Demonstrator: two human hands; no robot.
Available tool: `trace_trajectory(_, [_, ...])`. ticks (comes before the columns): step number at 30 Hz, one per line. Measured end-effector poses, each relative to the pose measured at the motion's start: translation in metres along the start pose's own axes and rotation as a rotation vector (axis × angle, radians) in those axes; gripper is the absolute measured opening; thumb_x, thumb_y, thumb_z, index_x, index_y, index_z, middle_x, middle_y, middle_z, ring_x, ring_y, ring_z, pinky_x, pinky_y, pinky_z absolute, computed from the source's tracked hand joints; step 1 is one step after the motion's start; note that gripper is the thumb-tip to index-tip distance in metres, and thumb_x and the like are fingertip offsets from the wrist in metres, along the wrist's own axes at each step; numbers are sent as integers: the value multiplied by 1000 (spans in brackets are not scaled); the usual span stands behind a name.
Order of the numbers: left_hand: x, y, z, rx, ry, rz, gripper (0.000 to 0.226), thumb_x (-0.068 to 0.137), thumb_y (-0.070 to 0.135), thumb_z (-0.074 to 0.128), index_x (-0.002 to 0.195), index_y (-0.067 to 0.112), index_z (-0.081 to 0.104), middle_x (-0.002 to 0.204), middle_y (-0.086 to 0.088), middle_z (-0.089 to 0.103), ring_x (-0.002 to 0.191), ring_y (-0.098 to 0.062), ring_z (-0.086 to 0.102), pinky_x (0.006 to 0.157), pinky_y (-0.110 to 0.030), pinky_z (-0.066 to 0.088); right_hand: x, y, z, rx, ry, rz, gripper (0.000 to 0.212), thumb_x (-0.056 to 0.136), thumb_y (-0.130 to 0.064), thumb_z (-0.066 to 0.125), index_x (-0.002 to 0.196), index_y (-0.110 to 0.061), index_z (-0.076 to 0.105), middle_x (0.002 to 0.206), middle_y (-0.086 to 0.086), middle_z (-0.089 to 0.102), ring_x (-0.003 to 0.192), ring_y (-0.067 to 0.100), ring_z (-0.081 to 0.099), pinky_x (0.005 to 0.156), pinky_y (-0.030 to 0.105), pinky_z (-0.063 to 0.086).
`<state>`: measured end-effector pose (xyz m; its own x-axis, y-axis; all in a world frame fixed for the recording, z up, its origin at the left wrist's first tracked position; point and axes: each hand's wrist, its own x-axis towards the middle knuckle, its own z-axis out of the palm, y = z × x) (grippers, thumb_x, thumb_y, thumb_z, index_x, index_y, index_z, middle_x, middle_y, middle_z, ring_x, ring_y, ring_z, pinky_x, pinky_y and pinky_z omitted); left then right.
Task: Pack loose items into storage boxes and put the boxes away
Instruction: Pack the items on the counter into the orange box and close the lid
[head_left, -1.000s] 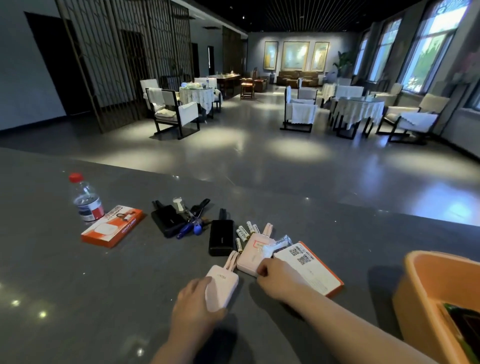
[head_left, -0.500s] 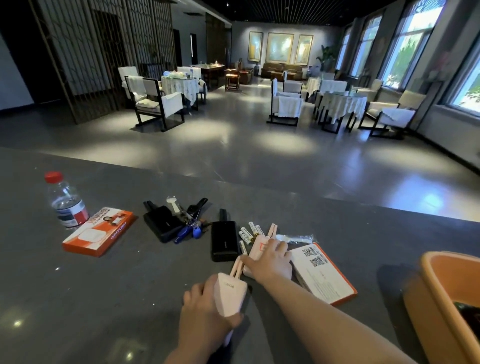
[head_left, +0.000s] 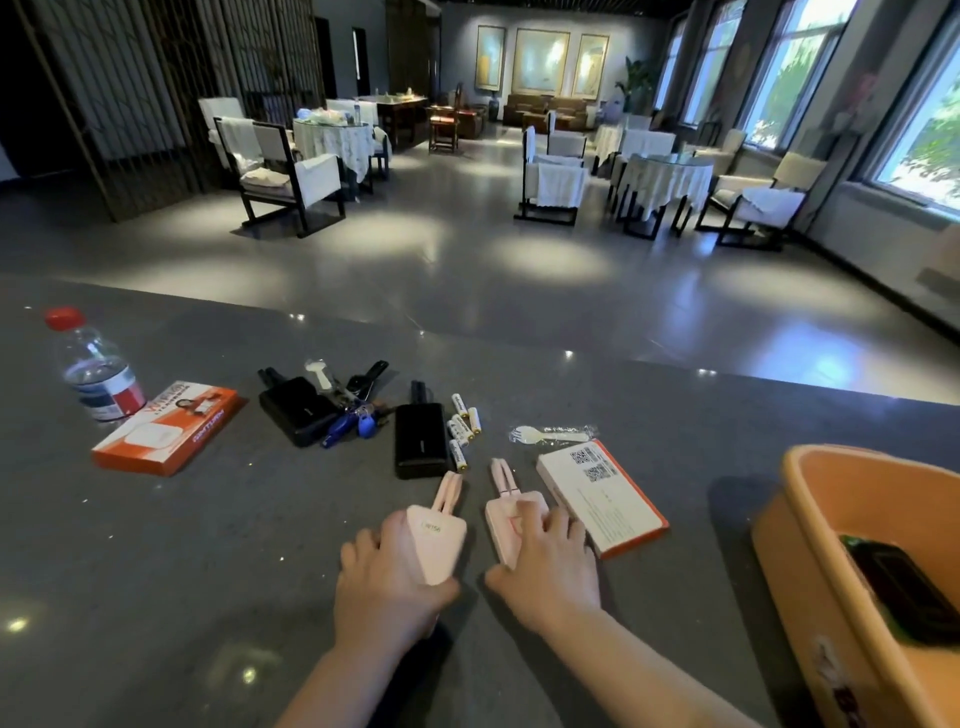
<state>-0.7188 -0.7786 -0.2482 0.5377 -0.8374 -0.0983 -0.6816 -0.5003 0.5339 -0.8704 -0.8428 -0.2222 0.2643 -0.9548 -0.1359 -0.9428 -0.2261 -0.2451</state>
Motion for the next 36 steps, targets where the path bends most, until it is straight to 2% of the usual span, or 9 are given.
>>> trace_trajectory(6, [-31, 10, 12, 36, 9, 48, 96, 49, 71, 66, 129, 29, 34, 119, -1, 46, 111, -25, 42, 91, -34, 38, -42, 33, 5, 28, 62, 17, 68, 75, -55, 59, 131, -30, 31, 130, 6, 43, 119, 28, 38, 96, 38, 38])
trace_trajectory(12, [-42, 35, 1, -60, -80, 84, 82, 62, 47, 77, 133, 28, 41, 131, -2, 49, 121, -25, 41, 100, -34, 34, -48, 43, -16, 213, 21, 64, 65, 73, -47, 65, 128, -30, 34, 125, 6, 44, 121, 28, 37, 97, 40, 40])
trace_trajectory(15, [-52, 53, -3, -167, -129, 130, 84, 57, 44, 82, 132, 30, 48, 135, -3, 53, 123, -26, 47, 101, -35, 38, -69, 60, -47, 297, 97, 46, 67, 74, -49, 63, 131, -35, 30, 122, 3, 43, 118, 26, 36, 96, 38, 38])
trace_trajectory(17, [-63, 75, 0, -240, -101, 191, 85, 43, 45, 83, 122, 33, 56, 119, -1, 62, 115, -26, 54, 95, -39, 43, -83, 73, -76, 334, 173, 12, 68, 76, -54, 62, 132, -38, 27, 123, 1, 43, 116, 23, 36, 96, 35, 37])
trace_trajectory(19, [-72, 101, 7, -314, -40, 275, 83, 37, 43, 84, 115, 34, 58, 102, 2, 61, 106, -26, 54, 88, -42, 45, -98, 89, -108, 360, 283, -26, 67, 76, -55, 63, 131, -41, 26, 123, -4, 43, 113, 18, 38, 96, 32, 38])
trace_trajectory(24, [-88, 177, 23, -515, 5, 419, 81, 48, 32, 87, 120, 39, 51, 107, 5, 50, 106, -21, 46, 85, -40, 44, -127, 159, -170, 424, 468, 15, 68, 76, -50, 67, 131, -44, 27, 116, -12, 41, 107, 11, 34, 90, 32, 40])
trace_trajectory(29, [-106, 215, 47, -635, -66, 454, 76, 48, 37, 86, 113, 46, 47, 105, 12, 49, 101, -16, 49, 87, -42, 46, -131, 240, -168, 330, 409, 202, 77, 79, -52, 68, 139, -41, 21, 128, -8, 42, 114, 12, 37, 86, 27, 40])
trace_trajectory(33, [-107, 218, 63, -638, -85, 438, 76, 42, 40, 85, 108, 45, 49, 102, 18, 51, 101, -17, 49, 86, -41, 45, -122, 273, -150, 336, 279, 245, 93, 73, -51, 73, 147, -31, 19, 140, -8, 40, 127, 14, 37, 104, 33, 41])
trace_trajectory(36, [-100, 219, 63, -626, -57, 404, 79, 37, 48, 80, 111, 44, 52, 103, 16, 52, 103, -17, 49, 84, -40, 45, -102, 287, -151, 205, 210, 205, 93, 62, -49, 81, 141, -30, 35, 127, -11, 49, 116, 10, 46, 96, 29, 48])
